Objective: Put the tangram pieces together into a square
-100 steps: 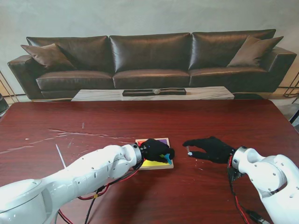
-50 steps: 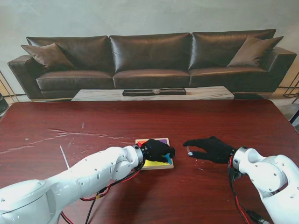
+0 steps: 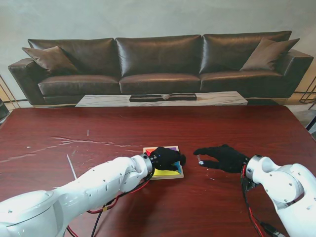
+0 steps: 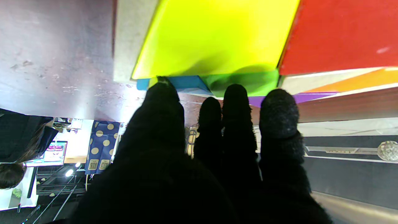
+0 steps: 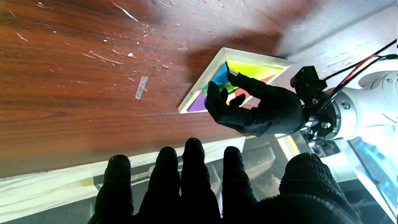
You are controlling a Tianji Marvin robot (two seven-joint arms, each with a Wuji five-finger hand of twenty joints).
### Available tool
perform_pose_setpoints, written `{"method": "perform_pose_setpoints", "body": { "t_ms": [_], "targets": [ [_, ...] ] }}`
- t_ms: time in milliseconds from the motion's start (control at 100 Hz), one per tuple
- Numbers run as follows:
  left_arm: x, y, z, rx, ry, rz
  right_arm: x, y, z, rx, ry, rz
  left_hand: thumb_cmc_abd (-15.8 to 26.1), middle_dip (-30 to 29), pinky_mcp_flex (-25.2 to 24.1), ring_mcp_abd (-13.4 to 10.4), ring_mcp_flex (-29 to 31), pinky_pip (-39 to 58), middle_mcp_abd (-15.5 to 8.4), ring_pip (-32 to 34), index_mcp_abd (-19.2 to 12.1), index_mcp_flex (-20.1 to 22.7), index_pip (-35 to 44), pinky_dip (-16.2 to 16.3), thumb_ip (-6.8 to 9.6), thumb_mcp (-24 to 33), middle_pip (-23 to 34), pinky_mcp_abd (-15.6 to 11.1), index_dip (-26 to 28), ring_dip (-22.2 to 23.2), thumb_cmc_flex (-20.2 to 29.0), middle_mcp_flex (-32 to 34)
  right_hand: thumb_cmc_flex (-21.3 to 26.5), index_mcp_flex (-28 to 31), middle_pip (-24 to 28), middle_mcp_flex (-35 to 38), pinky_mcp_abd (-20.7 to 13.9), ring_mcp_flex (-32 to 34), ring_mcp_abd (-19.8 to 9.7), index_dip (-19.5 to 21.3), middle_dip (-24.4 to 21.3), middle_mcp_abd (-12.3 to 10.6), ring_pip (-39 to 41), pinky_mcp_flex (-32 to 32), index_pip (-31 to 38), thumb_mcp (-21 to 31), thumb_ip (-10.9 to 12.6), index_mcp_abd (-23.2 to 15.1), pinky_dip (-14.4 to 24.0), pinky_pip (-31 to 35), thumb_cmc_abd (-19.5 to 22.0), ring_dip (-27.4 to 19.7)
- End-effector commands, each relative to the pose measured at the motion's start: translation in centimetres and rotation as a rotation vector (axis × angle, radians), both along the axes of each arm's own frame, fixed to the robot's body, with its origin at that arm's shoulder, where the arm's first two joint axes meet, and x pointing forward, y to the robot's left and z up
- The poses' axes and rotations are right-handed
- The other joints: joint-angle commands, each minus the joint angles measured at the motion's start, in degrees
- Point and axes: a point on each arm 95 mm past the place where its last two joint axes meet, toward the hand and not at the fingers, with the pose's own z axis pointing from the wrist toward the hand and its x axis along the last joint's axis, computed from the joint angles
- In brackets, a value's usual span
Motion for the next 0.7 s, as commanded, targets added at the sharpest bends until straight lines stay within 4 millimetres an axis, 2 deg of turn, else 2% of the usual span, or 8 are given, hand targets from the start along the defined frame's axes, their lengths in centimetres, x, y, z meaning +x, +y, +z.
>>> {"method": "perform_pose_setpoints", "body": {
  "t_ms": [0, 80, 140, 180, 380, 490, 580, 690],
  "targets": [
    [-0.1, -0.4, -0.1, 0.002, -0.003, 0.0, -0.2, 0.2, -0.1, -0.003, 0.002, 0.007, 2.1, -0.34, 1.1, -0.82, 1.26, 2.02, 1.69, 0.67, 0.35, -1.34, 0.46, 0.27, 2.26, 1.34, -0.64, -0.59, 0.47, -0.46, 6.53, -1.97, 0.72, 1.42, 0.56, 0.75, 0.31, 0.76, -0.49, -0.54, 0.04, -0.05, -0.16, -0.83, 0.65, 0.22, 1.47, 0.07, -1.06, -0.3, 0.17, 0.66],
    [-0.1, -0.4, -0.1, 0.005, -0.003, -0.001, -0.2, 0.2, -0.1, -0.004, 0.002, 0.006, 0.99, -1.01, 0.78, -0.99, 0.58, 1.94, 2.14, 0.45, 0.51, -1.38, 0.14, 0.14, 2.23, 0.94, -1.74, -0.75, 0.14, -0.55, 6.35, -4.06, 0.73, 1.44, 0.58, 0.81, 0.34, 0.73, -0.53, -0.54, 0.05, 0.02, -0.18, -0.84, 0.65, 0.22, 1.47, 0.02, -1.06, -0.29, 0.14, 0.66],
    [-0.2, -0.4, -0.1, 0.006, -0.001, -0.001, -0.2, 0.2, -0.1, -0.004, 0.002, 0.005, 0.02, -5.8, 0.0, -0.93, -0.52, 1.67, 2.53, -0.11, 0.58, -1.17, -0.49, -0.2, 2.44, 2.36, -0.66, -0.71, 0.17, -0.84, 4.57, -6.87, 0.71, 1.46, 0.61, 0.92, 0.43, 0.82, -0.53, -0.54, 0.06, 0.06, -0.14, -0.82, 0.65, 0.22, 1.47, 0.03, -1.05, -0.28, 0.15, 0.67],
    [-0.2, -0.3, 0.0, 0.008, -0.001, -0.002, -0.2, 0.2, -0.1, -0.005, 0.002, 0.005, -0.76, -13.49, -0.72, -0.74, -1.52, 1.35, 2.78, -0.77, 0.44, -0.94, -1.16, 0.21, 1.71, 4.93, 1.22, -0.55, 0.42, -0.91, 1.36, -8.88, 0.76, 1.47, 0.6, 0.91, 0.45, 0.81, -0.51, -0.54, 0.05, -0.03, -0.16, -0.82, 0.65, 0.25, 1.48, 0.02, -1.05, -0.27, 0.15, 0.66],
    [-0.7, 0.1, 1.0, 0.035, 0.009, -0.011, -0.1, 0.4, -0.1, -0.004, 0.003, 0.006, 1.85, -16.32, -5.7, 0.5, -7.0, -0.32, 4.44, -4.9, 0.97, -1.13, -7.17, 2.31, 1.69, 7.1, -3.29, 0.77, 0.52, -1.66, -8.23, -13.59, 0.76, 1.48, 0.58, 0.91, 0.49, 0.8, -0.49, -0.53, 0.05, 0.01, -0.17, -0.88, 0.65, 0.25, 1.48, 0.09, -1.06, -0.28, 0.22, 0.67],
    [-1.1, 0.5, 1.4, 0.05, 0.008, -0.016, -0.1, 0.5, -0.1, -0.003, 0.002, 0.006, 6.24, -17.83, -9.5, 1.48, -11.38, -3.0, 5.23, -8.72, 0.14, -0.52, -11.51, 4.51, 2.27, 2.33, -6.51, 1.24, 0.92, -2.55, -8.59, -16.86, 0.73, 1.49, 0.59, 0.94, 0.53, 0.79, -0.28, -0.53, 0.06, 0.01, -0.18, -0.9, 0.64, 0.24, 1.48, 0.02, -1.06, -0.28, 0.26, 0.67],
    [-1.3, 0.9, 1.5, 0.062, 0.008, -0.022, -0.1, 0.5, -0.1, -0.001, 0.002, 0.008, 7.71, -19.32, -13.31, 2.87, -15.07, -6.22, 5.44, -12.83, -0.47, 0.82, -14.76, 4.6, 2.57, 0.92, -9.26, 2.26, -0.49, -4.5, -8.5, -19.26, 0.74, 1.5, 0.58, 0.94, 0.45, 0.82, -0.27, -0.53, 0.05, -0.01, -0.19, -0.86, 0.65, 0.24, 1.48, 0.02, -1.06, -0.25, 0.26, 0.67],
    [-1.6, 1.5, 1.3, 0.083, 0.006, -0.028, -0.1, 0.6, -0.1, 0.0, 0.0, 0.009, 8.87, -22.1, -19.63, 4.94, -20.3, -13.55, 5.46, -17.58, -1.8, 5.62, -18.6, 4.2, 2.65, -1.05, -13.24, 4.55, -2.12, -7.27, -7.87, -20.92, 0.75, 1.52, 0.61, 1.01, 0.47, 0.82, -0.25, -0.52, 0.07, 0.01, -0.21, -0.84, 0.66, 0.25, 1.48, 0.04, -1.05, -0.23, 0.3, 0.67]
  ]
}}
